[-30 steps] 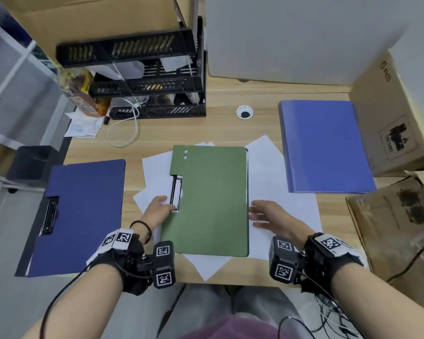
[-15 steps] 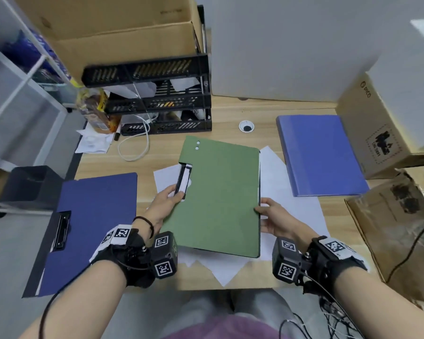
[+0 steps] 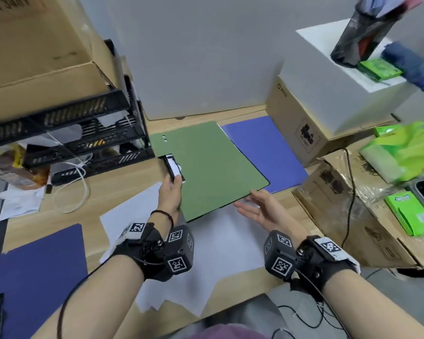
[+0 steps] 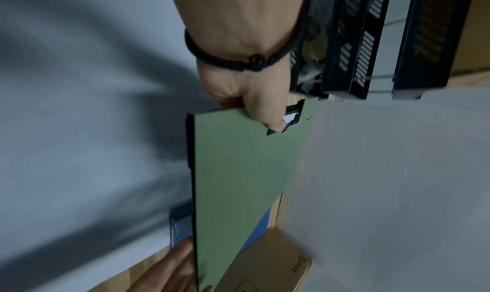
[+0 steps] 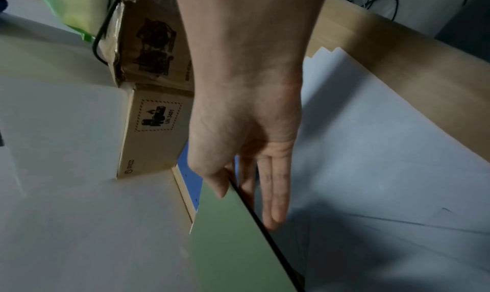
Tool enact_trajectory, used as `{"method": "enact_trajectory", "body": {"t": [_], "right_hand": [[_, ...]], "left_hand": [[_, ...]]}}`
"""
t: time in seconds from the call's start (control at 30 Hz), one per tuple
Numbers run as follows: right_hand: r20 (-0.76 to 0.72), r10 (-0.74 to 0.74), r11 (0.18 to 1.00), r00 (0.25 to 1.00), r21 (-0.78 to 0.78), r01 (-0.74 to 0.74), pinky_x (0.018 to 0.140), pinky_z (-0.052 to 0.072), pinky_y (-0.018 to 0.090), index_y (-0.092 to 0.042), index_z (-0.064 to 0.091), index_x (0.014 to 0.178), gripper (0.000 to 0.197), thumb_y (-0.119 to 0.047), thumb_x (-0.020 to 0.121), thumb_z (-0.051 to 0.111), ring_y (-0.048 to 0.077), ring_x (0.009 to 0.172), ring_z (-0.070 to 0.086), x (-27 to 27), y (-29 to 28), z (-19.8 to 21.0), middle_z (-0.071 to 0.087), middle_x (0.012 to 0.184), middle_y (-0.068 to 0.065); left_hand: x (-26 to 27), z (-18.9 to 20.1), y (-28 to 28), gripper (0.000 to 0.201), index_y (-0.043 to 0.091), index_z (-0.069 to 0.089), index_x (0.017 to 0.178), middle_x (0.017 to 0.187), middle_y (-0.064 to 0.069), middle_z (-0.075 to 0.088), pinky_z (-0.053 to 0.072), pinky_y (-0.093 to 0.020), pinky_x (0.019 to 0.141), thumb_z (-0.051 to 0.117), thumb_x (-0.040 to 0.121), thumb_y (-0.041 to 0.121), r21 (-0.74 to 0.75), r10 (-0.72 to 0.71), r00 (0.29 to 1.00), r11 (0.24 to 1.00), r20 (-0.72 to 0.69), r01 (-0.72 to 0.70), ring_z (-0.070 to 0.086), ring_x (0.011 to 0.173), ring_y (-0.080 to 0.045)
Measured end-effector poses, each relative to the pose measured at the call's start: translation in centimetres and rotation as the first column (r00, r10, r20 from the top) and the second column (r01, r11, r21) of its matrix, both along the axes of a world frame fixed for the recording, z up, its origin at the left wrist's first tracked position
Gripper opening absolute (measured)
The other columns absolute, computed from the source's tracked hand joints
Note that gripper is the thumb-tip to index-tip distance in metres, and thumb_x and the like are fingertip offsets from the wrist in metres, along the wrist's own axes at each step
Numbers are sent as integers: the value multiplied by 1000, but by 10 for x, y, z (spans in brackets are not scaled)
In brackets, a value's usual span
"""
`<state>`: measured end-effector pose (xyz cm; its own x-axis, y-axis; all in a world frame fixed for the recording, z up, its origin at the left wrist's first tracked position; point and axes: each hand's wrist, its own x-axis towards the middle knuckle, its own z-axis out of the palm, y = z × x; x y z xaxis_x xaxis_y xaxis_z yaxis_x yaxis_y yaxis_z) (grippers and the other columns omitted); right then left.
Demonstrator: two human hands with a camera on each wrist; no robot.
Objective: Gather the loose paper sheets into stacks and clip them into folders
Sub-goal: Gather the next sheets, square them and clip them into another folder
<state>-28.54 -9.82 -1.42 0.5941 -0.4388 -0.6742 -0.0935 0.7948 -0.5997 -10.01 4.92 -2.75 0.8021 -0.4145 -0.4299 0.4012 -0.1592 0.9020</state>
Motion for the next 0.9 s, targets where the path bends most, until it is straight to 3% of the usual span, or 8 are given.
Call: {"method": "enact_trajectory", "body": {"t": [0.13,0.23,0.37,0.43,0.53,0.67,0.8,0.9], "right_hand": [[-89,-57,996,994,70,63,57,60,35,2,36,136,38,-11,101,45,37,77,74,-9,-25,-25,56,113,18],[-136,-75,991,988,100,89,54,59,34,4,31,139,39,-6,102,40,36,71,74,-14,-45,-40,59,102,23],[-199,-94,982,975,141,124,53,59,36,2,32,139,38,-3,102,39,35,68,74,-10,-75,-56,72,79,27],[-229,-83,984,970,138,117,56,61,38,2,34,135,35,-4,102,41,35,70,74,-4,-85,-64,67,100,33],[-286,-59,987,956,126,99,68,62,38,9,40,131,36,-12,102,43,35,85,72,3,-94,-77,59,122,32],[-332,1,986,943,160,56,60,61,32,9,51,123,39,-23,105,38,31,83,72,8,-106,-84,68,106,27],[-427,95,991,899,126,-45,54,60,30,10,57,104,53,-34,106,27,30,74,69,3,-121,-88,68,88,20],[-504,153,988,850,96,-121,60,60,34,4,58,88,57,-38,105,25,31,73,67,-1,-127,-93,67,84,18]], "left_hand": [[-8,-8,-46,24,26,56,118,109,-3,66,55,-27,74,42,100,19,-24,-99,995,995,-18,98,63,89,-17],[-7,-17,-75,28,26,53,123,108,0,66,55,-26,73,42,100,14,5,-201,978,979,-63,202,63,87,-15],[0,-31,-98,41,22,51,128,107,-4,66,52,-21,56,49,92,1,133,-326,935,929,-140,344,63,76,-12],[0,-33,-106,42,28,53,121,108,-5,65,54,-23,61,51,91,-1,166,-302,948,934,-103,316,63,78,-13],[0,-41,-119,57,24,36,138,113,-2,57,53,-34,82,55,90,-1,205,-223,973,951,-56,230,61,97,-21],[-1,-55,-134,64,28,32,142,122,-5,56,47,-44,99,59,88,7,282,-249,967,925,-57,254,56,116,-25],[-6,-63,-146,81,29,30,147,127,-7,53,46,-48,101,64,78,3,294,-360,924,876,-126,382,54,120,-27],[-10,-62,-157,82,30,32,145,113,-1,56,47,-45,100,61,77,-6,282,-422,899,853,-120,439,55,117,-27]]}}
